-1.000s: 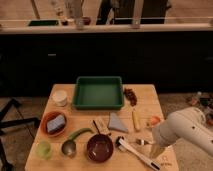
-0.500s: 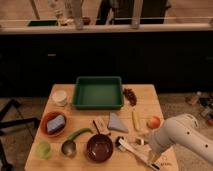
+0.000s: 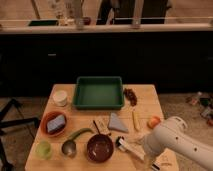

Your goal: Place brush in purple bowl

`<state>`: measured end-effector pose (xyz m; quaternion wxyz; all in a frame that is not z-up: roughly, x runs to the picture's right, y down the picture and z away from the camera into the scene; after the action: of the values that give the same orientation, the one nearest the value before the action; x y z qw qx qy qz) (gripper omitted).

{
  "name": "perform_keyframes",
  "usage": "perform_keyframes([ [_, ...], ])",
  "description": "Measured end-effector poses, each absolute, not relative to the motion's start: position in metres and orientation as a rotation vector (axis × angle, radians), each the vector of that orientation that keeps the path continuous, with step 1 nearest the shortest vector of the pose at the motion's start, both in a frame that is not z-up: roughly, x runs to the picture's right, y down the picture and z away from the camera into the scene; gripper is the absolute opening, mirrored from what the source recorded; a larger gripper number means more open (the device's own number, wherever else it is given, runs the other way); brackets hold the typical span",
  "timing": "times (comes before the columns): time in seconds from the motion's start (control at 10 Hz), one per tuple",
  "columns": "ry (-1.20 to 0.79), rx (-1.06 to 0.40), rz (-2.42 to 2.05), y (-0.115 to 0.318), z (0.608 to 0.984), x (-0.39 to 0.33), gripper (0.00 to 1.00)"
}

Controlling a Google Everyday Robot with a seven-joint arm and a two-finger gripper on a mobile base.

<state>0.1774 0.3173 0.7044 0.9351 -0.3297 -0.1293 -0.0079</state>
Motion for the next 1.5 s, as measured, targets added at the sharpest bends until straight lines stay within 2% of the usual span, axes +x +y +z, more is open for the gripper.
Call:
perform_keyframes([
  [0.5, -0.08, -0.708, 0.439, 0.319, 0.704, 0.177, 0.8],
  [1.1, 0.023, -0.712, 0.621, 0.333, 0.714, 0.177, 0.8],
  [1.5, 0.084, -0.721, 0.69, 0.347, 0.726, 0.15, 0.8],
])
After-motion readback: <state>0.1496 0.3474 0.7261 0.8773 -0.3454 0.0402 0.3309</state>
